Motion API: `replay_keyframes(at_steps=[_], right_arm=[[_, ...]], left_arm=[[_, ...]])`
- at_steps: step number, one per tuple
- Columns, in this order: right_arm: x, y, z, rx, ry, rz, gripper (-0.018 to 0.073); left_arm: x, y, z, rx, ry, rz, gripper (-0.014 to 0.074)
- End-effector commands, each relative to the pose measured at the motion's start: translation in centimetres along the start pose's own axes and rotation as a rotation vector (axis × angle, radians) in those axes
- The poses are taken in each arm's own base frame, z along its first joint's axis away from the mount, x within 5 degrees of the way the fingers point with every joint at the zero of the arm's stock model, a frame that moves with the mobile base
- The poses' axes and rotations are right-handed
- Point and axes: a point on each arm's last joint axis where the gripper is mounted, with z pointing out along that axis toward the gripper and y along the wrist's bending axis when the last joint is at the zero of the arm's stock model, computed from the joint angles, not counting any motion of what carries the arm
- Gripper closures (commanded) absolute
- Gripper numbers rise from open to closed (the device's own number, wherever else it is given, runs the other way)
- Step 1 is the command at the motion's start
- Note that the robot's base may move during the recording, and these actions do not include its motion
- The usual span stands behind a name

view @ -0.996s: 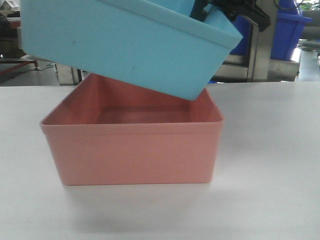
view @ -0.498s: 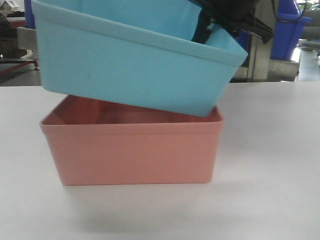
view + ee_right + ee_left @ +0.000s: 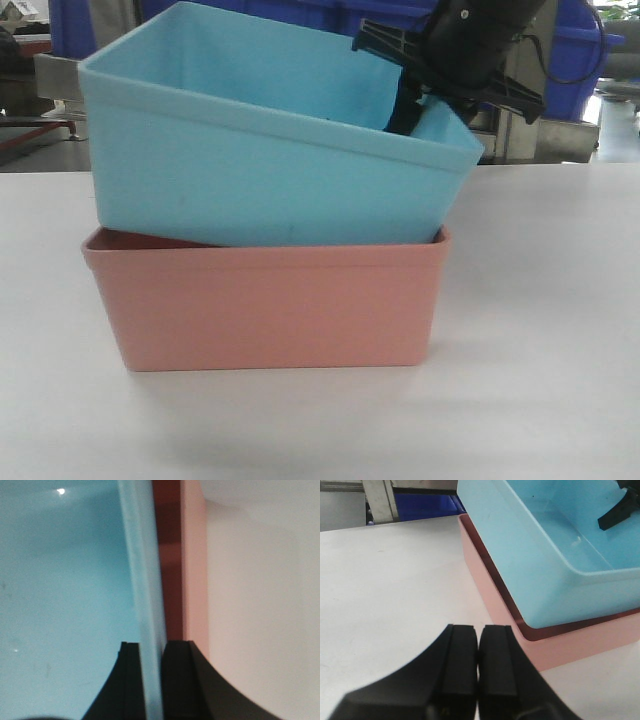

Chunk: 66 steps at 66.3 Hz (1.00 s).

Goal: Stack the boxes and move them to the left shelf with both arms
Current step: 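Lower the light-blue bin into the pink bin and release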

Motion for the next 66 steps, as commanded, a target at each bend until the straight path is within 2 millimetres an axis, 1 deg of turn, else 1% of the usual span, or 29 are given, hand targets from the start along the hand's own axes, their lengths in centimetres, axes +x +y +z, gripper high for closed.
replay_keyframes(at_steps=[1,8,23,46,50,53,63,66], right_arm=[[-2.4,1.5,-3.4,-0.057,-0.168,-0.018,0.0503],[-2.3,1.3,-3.4,-0.029,-0.166,-0.057,0.0503],[-2.0,1.0,-3.3,-0.004,-0.132,-0.079,0.0503],[-1.7,0.9,-3.3,0.012,-0.096,-0.151,0.0493],[-1.8,1.0,-3.6,0.01,-0.097,-0.152,0.0438],[-1.8,1.1,-3.8,0.008,-0.101,-0.154,0.0373],[-2.5,1.6,-5.3,0.003,-0.15,-0.182,0.0054],[-2.9,1.9,-6.0,0.005,-0.172,-0.201,0.0003]], left_arm=[[-1.6,-0.1,-0.4,0.005,-0.104,-0.002,0.0605],[-1.6,-0.1,-0.4,0.005,-0.104,-0.002,0.0605],[-1.6,-0.1,-0.4,0.005,-0.104,-0.002,0.0605],[-1.6,-0.1,-0.4,0.005,-0.104,-0.002,0.0605],[-1.6,-0.1,-0.4,0.005,-0.104,-0.002,0.0605],[-1.6,-0.1,-0.4,0.005,-0.104,-0.002,0.0605],[-1.6,-0.1,-0.4,0.005,-0.104,-0.002,0.0605],[-1.6,-0.1,-0.4,0.005,-0.104,-0.002,0.0605]])
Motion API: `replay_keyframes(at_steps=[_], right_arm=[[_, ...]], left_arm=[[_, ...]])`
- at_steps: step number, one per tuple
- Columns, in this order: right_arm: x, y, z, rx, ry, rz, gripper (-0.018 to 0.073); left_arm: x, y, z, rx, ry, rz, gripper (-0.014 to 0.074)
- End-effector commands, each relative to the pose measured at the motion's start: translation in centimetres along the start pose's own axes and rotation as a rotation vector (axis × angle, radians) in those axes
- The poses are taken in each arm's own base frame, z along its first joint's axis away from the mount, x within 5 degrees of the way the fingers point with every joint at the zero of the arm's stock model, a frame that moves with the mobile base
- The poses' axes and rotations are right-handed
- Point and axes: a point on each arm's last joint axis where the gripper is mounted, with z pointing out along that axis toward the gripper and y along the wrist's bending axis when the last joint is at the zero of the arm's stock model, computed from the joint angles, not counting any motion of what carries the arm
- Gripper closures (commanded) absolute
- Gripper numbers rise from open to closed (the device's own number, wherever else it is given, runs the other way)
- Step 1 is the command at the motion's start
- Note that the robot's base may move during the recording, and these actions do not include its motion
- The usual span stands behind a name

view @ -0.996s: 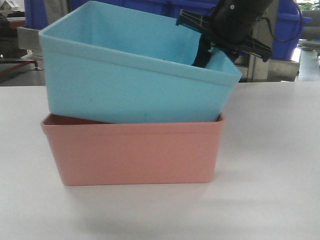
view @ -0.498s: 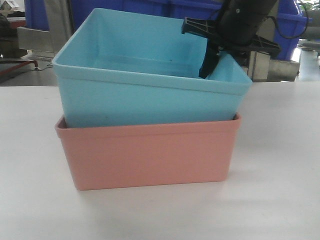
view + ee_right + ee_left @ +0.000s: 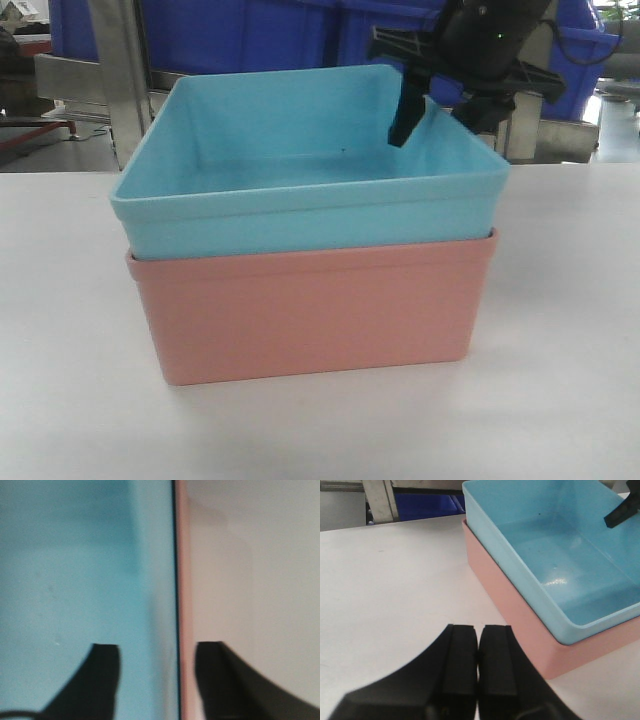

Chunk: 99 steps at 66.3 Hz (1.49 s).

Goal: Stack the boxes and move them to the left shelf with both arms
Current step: 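Lower the light-blue bin into the pink bin and release, then lower both grippers onto opposite rims of the stacked bins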

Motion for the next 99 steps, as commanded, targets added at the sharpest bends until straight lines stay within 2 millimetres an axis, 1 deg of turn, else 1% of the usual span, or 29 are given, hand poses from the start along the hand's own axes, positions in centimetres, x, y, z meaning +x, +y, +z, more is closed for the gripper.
replay_keyframes(at_steps=[1,8,12,14,19,20,26,32,34,38,40,41,46,47,55,59,61,67,71,77,86,91,99], right_arm=[[-2.8,1.3,-4.9,-0.04,-0.181,-0.046,0.0],[-3.9,1.9,-7.0,-0.042,-0.235,-0.076,0.0003],[-4.4,2.2,-8.4,-0.042,-0.26,-0.091,0.0006],[-4.5,2.3,-8.8,-0.039,-0.262,-0.099,0.0008],[-4.8,2.5,-10.0,-0.034,-0.274,-0.113,0.0008],[-4.8,2.5,-10.2,-0.031,-0.274,-0.117,0.0008],[-4.9,2.5,-10.8,-0.016,-0.279,-0.141,0.0008],[-4.7,2.4,-10.8,-0.006,-0.255,-0.166,0.0008],[-4.6,2.4,-10.8,-0.002,-0.245,-0.177,0.0008],[-4.5,2.4,-10.7,0.003,-0.23,-0.19,0.0008],[-4.4,2.3,-10.6,0.006,-0.223,-0.198,0.0008],[-4.4,2.3,-10.6,0.006,-0.222,-0.201,0.0008],[-4.4,2.3,-10.5,0.009,-0.219,-0.212,0.0008],[-4.4,2.3,-10.5,0.009,-0.219,-0.212,0.0008],[-4.3,2.3,-10.4,0.013,-0.205,-0.22,0.0008],[-4.2,2.2,-10.2,0.015,-0.193,-0.22,0.0008],[-4.1,2.2,-10.1,0.017,-0.187,-0.22,0.0008],[-3.9,2.0,-9.3,0.026,-0.151,-0.222,0.0008],[-3.7,1.8,-8.4,0.033,-0.121,-0.233,0.0008],[-3.5,1.6,-7.3,0.041,-0.094,-0.251,0.0008],[-3.2,1.2,-5.3,0.051,-0.053,-0.251,0.0008],[-3.1,1.0,-4.2,0.055,-0.032,-0.247,0.0008],[-2.7,0.8,-2.2,0.05,-0.005,-0.233,0.0008]], left_arm=[[-1.6,-0.1,-0.4,0.005,-0.104,-0.002,0.0605],[-1.6,-0.1,-0.4,0.005,-0.104,-0.002,0.0591],[-1.6,-0.1,-0.4,0.007,-0.104,-0.007,0.0545],[-1.6,-0.1,-0.4,0.01,-0.104,-0.019,0.0506],[-1.6,-0.2,-0.3,0.022,-0.102,-0.052,0.0367],[-1.6,-0.2,-0.3,0.024,-0.102,-0.058,0.0354],[-2.2,-0.3,0.0,0.041,-0.096,-0.107,0.016],[-3.4,-0.5,0.6,0.061,-0.071,-0.155,0.0066],[-3.8,-0.6,0.9,0.068,-0.05,-0.168,0.0054],[-5.0,-0.8,1.5,0.082,-0.005,-0.182,0.0048],[-6.5,-0.9,2.3,0.094,0.037,-0.187,0.0048],[-6.8,-1.0,2.9,0.1,0.067,-0.195,0.0048],[-8.6,-1.2,4.3,0.123,0.118,-0.22,0.0048],[-8.8,-1.3,4.9,0.124,0.139,-0.223,0.0048],[-10.8,-1.5,8.0,0.139,0.224,-0.23,0.0048],[-11.4,-1.5,9.8,0.143,0.269,-0.235,0.0048],[-12.0,-1.6,11.1,0.145,0.282,-0.237,0.0048],[-12.5,-1.6,14.2,0.151,0.321,-0.262,0.0048],[-12.7,-1.7,16.2,0.159,0.356,-0.278,0.0049],[-12.6,-1.8,18.9,0.157,0.416,-0.299,0.0052],[-11.7,-1.8,22.3,0.152,0.504,-0.317,0.0053],[-11.2,-1.7,23.8,0.14,0.538,-0.31,0.0055],[-10.3,-1.3,25.9,0.091,0.576,-0.312,0.0087]])
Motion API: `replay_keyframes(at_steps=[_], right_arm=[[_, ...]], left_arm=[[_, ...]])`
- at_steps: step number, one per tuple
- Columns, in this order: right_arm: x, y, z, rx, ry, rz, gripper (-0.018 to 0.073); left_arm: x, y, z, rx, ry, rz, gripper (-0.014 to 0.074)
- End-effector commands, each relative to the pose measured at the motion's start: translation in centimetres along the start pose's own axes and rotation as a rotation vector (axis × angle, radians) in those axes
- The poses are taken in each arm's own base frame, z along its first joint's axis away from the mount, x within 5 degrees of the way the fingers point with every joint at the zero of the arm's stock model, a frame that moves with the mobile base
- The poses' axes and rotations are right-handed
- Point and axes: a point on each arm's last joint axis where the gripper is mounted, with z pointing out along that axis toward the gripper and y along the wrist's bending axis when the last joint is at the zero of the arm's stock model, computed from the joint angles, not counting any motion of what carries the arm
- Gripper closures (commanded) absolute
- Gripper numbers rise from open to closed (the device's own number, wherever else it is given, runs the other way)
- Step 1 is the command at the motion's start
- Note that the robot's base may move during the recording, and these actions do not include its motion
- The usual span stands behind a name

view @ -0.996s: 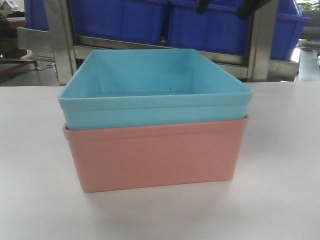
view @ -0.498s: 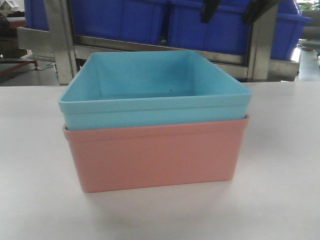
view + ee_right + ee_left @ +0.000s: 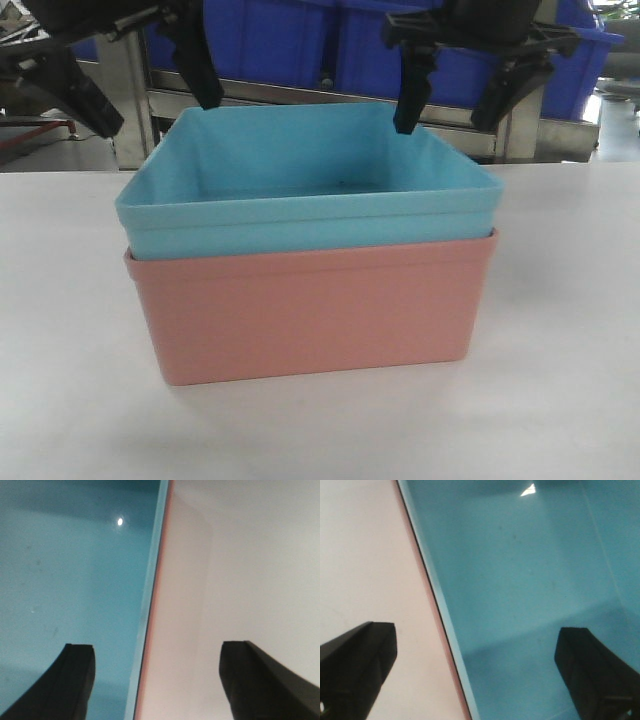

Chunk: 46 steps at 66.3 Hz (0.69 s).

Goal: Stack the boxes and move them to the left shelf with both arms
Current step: 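Lower both grippers onto opposite rims of the stacked bins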

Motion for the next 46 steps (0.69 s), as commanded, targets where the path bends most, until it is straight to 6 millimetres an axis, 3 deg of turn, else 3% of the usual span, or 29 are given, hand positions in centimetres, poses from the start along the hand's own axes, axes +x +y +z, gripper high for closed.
replay_keyframes(at_steps=[1,20,33,38,46], right_arm=[[-1.6,0.4,-2.0,-0.02,-0.12,-0.01,0.0008],[-1.0,1.3,1.6,-0.027,-0.077,-0.039,0.0008],[-0.5,1.1,3.6,-0.02,-0.035,-0.037,0.0013],[-0.3,1.0,4.1,-0.019,-0.027,-0.036,0.0048],[-0.4,1.0,4.1,-0.019,-0.035,-0.036,0.0179]], left_arm=[[-1.7,-0.6,-1.0,-0.004,-0.078,-0.013,0.0088],[-1.3,0.6,3.6,-0.041,0.017,-0.043,0.0105],[-0.8,1.0,5.5,-0.042,0.063,-0.064,0.0105],[-0.7,1.0,5.9,-0.035,0.071,-0.077,0.0105],[-0.7,0.9,6.1,-0.02,0.075,-0.096,0.0112]])
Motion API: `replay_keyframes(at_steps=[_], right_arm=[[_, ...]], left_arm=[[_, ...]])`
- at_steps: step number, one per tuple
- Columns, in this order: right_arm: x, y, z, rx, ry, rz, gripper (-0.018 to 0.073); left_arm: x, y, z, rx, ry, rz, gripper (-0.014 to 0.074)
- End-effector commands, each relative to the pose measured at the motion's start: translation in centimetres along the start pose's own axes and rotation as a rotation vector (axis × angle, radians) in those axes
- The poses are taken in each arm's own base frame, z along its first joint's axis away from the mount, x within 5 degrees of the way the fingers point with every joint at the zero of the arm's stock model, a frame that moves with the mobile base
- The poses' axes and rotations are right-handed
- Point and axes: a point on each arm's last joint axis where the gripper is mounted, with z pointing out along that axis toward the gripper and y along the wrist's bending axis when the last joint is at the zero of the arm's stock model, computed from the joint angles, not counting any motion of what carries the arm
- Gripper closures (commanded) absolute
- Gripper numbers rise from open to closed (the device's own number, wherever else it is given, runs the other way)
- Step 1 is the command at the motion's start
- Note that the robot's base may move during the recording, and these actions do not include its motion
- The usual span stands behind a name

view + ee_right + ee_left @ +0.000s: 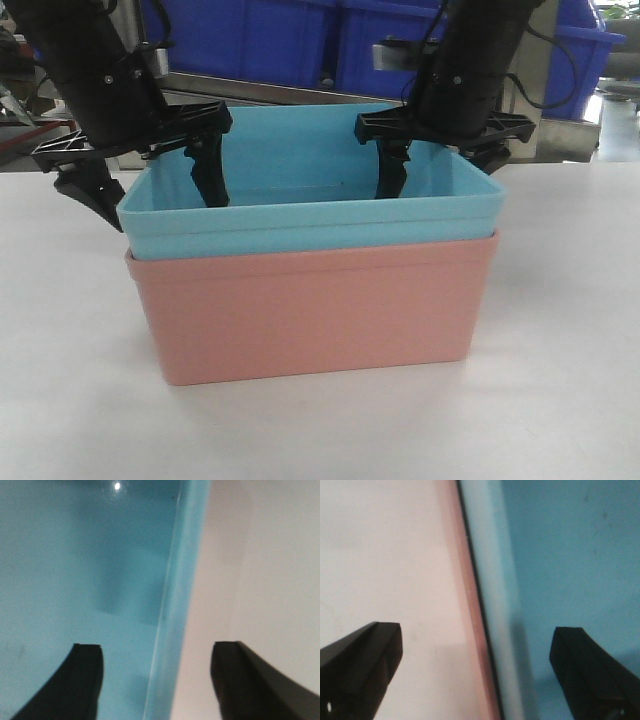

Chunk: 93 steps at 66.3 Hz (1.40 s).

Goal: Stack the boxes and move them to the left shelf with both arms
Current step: 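Lower both grippers onto opposite rims of the stacked bins, then grip both rims and lift the stacked bins off the table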

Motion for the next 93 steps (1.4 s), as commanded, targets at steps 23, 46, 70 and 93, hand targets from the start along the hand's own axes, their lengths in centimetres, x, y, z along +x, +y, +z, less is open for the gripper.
replay_keyframes(at_steps=[23,46,70,93], right_arm=[[-1.6,0.4,-2.8,-0.012,-0.117,-0.02,0.0503],[-1.7,0.5,-3.6,-0.014,-0.127,-0.021,0.0503],[-2.5,0.8,-10.0,-0.002,-0.254,-0.023,0.0503],[-2.0,1.6,-15.2,-0.01,-0.327,-0.035,0.0503]], left_arm=[[-0.7,-1.1,-1.8,0.043,-0.051,-0.017,0.0416],[-0.7,-1.0,-1.8,0.042,-0.053,-0.016,0.0599],[-0.9,-1.8,-6.3,0.041,-0.15,-0.008,0.0599],[0.0,-3.1,-14.9,0.044,-0.356,0.009,0.0599]])
